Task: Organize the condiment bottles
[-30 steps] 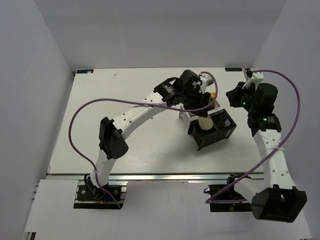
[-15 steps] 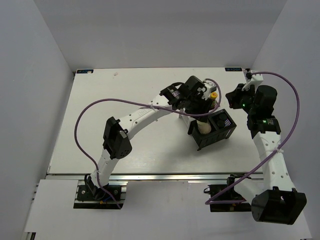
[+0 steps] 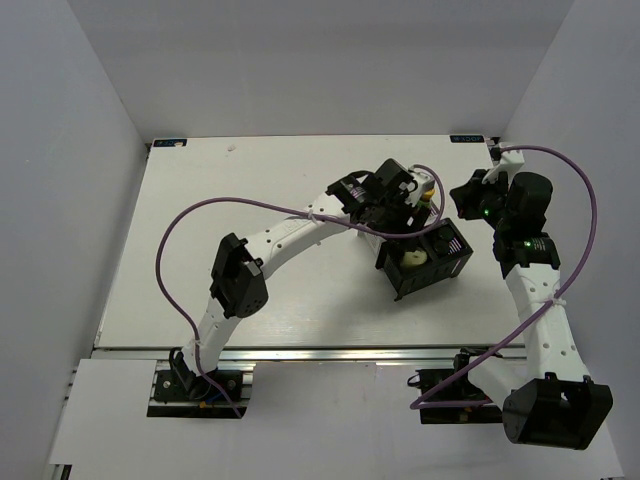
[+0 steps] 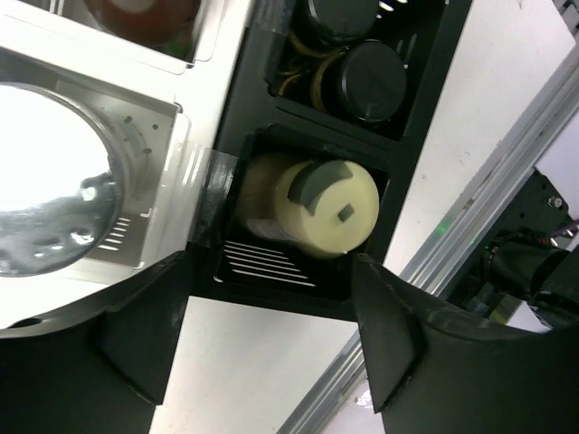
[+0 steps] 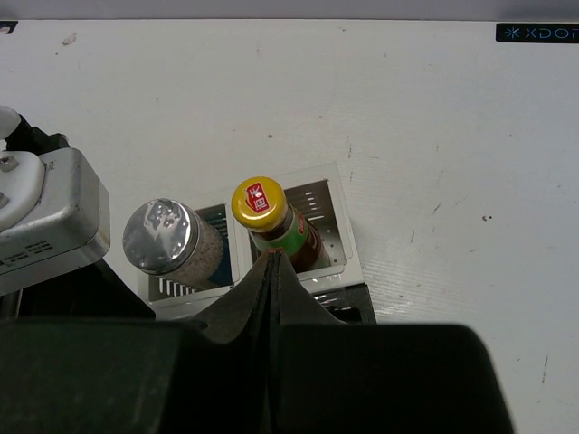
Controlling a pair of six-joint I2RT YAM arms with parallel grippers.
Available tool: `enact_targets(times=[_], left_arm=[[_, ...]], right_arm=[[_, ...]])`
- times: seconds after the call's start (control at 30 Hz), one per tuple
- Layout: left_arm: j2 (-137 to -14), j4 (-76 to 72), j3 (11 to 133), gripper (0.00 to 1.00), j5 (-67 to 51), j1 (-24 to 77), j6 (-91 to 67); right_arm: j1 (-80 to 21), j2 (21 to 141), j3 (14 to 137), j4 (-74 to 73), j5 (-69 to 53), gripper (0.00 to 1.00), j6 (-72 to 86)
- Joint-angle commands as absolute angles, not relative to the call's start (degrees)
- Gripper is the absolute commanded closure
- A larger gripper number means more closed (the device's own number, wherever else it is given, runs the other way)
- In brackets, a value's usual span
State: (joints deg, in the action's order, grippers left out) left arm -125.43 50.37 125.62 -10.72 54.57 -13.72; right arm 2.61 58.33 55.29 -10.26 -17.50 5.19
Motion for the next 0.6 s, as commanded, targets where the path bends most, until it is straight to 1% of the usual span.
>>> enact_targets(times=[0.0,0.07,0.2,0.23,0.27,0.3,0.37,0.4,0.47,0.5,0.57], left_arm=[[-124.0,49.0,125.5,0.18,-9.4,54.8,-13.2],[-123.7,48.9,125.7,0.16,-9.5,54.8,-13.2],[-122.0,49.2,127.0,0.16,-9.3,54.8,-13.5],[-122.0,49.1,127.2,0.17,-9.1,54.8,-13.7],[-120.3,49.0,127.3,0.17,-8.7,54.8,-14.1],[-119.2,48.5,126.7,0.17,-8.4,54.8,-14.3],[-114.7,47.3,125.1,0.17,-7.3,54.7,-14.8],[-113.0,45.7,122.6,0.13,-6.9,54.7,-15.1],[-109.1,43.8,119.5,0.09,-5.1,54.2,-16.4],[-105.1,41.9,117.7,0.07,-4.7,53.4,-17.1],[-100.7,38.6,111.6,0.03,-3.6,51.8,-19.7]], right_arm=[[3.0,57.4,54.8,-7.8,-18.4,1.0,3.9],[3.0,57.3,54.8,-7.9,-18.3,1.0,3.7],[3.0,57.0,54.9,-8.6,-18.6,0.99,2.4],[3.0,56.9,55.1,-8.9,-18.7,0.96,1.9],[3.0,56.9,55.5,-9.2,-19.2,0.91,1.3],[3.0,56.8,55.7,-9.6,-19.4,0.75,0.7],[3.0,56.9,56.2,-11.2,-21.1,0.56,-2.1],[3.0,56.9,56.9,-11.8,-21.8,0.37,-3.0],[3.0,57.5,57.9,-14.8,-23.6,0.19,-5.2],[3.0,57.6,59.0,-15.6,-23.8,0.11,-5.4],[3.0,58.9,60.9,-19.5,-23.8,0.11,-5.0]])
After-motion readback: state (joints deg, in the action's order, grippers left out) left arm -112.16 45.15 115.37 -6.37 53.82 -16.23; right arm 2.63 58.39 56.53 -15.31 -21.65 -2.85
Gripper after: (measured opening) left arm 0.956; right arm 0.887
